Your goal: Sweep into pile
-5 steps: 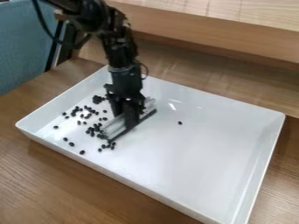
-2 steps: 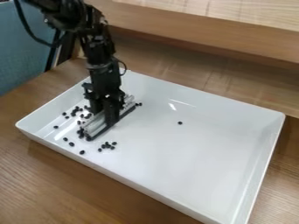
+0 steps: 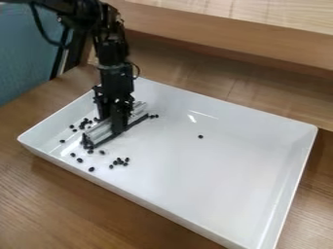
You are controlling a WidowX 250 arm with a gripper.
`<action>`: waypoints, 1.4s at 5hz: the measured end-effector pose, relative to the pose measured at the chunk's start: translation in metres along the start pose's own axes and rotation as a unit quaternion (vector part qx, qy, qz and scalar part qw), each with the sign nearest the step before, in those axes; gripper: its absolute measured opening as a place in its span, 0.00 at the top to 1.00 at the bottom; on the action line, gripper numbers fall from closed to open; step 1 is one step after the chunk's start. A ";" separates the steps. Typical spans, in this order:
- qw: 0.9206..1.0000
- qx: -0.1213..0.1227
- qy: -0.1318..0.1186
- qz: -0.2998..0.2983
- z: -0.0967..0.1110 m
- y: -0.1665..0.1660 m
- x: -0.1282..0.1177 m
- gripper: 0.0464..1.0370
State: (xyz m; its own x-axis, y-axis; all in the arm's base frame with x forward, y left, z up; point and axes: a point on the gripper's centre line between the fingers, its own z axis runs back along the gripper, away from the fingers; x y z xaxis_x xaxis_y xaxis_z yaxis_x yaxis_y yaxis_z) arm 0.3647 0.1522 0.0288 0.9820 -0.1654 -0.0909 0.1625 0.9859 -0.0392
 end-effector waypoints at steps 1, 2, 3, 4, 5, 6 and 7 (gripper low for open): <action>1.000 0.008 -0.001 0.000 0.001 0.004 -0.001 0.65; 1.000 0.014 0.001 -0.001 -0.001 0.006 -0.002 0.65; 0.999 0.026 -0.008 0.017 0.001 0.011 -0.004 0.65; 0.998 0.030 -0.020 0.058 0.001 0.025 -0.016 0.65; 0.996 0.027 -0.025 0.083 0.001 0.034 -0.023 0.65; 0.996 0.022 -0.027 0.087 0.003 0.035 -0.024 0.60; 0.997 0.006 -0.004 0.079 0.000 0.033 -0.029 0.30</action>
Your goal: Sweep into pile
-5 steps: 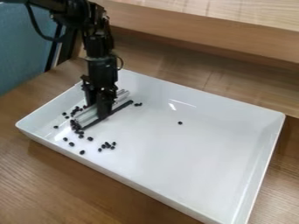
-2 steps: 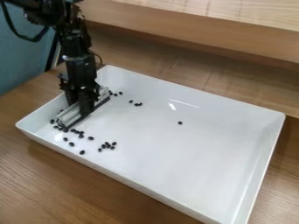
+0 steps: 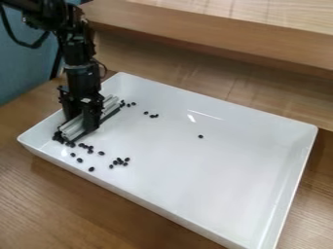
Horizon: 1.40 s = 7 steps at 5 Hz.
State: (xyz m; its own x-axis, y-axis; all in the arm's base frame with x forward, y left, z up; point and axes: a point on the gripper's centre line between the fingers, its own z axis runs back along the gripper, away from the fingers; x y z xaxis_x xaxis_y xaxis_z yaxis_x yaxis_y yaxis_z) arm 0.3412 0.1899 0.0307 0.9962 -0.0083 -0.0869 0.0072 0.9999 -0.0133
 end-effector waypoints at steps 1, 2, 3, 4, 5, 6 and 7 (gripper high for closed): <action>1.000 -0.011 -0.006 -0.007 0.001 -0.009 0.005 0.05; 1.000 -0.013 -0.015 -0.024 0.002 -0.018 0.011 0.04; 0.998 0.004 -0.050 -0.040 0.030 -0.024 0.018 0.04; 0.997 0.008 -0.067 -0.042 0.049 -0.028 0.020 0.04; 0.994 0.011 -0.099 -0.037 0.079 -0.029 0.023 0.04; 0.991 0.004 -0.120 -0.055 0.101 -0.044 0.032 0.04; 0.989 -0.020 -0.112 -0.099 0.102 -0.079 0.039 0.04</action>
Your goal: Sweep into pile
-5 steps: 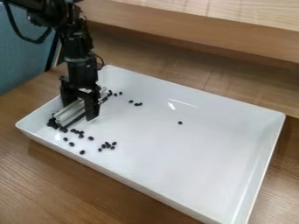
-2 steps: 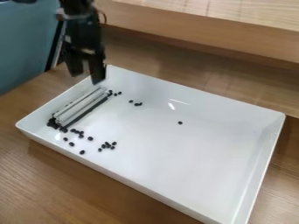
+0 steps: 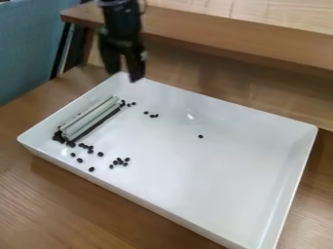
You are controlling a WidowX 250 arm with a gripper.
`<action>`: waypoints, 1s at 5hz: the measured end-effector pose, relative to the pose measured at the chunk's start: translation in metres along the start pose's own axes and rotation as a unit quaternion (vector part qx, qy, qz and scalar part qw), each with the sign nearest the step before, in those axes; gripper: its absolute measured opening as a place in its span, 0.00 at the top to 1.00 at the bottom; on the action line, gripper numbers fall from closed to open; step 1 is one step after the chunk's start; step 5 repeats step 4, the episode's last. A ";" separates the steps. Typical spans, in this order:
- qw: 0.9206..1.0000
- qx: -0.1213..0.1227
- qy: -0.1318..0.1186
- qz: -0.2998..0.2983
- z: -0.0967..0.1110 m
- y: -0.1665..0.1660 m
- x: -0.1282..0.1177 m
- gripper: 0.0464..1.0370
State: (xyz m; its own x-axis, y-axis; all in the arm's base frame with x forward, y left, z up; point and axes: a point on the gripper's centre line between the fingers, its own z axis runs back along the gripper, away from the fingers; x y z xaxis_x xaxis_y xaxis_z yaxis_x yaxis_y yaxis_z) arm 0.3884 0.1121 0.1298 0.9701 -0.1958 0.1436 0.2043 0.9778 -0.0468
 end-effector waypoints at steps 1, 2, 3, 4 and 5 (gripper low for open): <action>0.999 -0.015 -0.001 -0.039 -0.003 -0.029 0.009 0.04; 0.997 -0.027 -0.008 -0.069 0.001 -0.061 0.015 0.04; 0.995 -0.040 -0.003 -0.089 -0.007 -0.082 0.018 0.04; 0.995 -0.042 0.002 -0.094 -0.011 -0.088 0.016 0.04; 0.995 -0.042 0.002 -0.094 -0.011 -0.088 0.016 0.04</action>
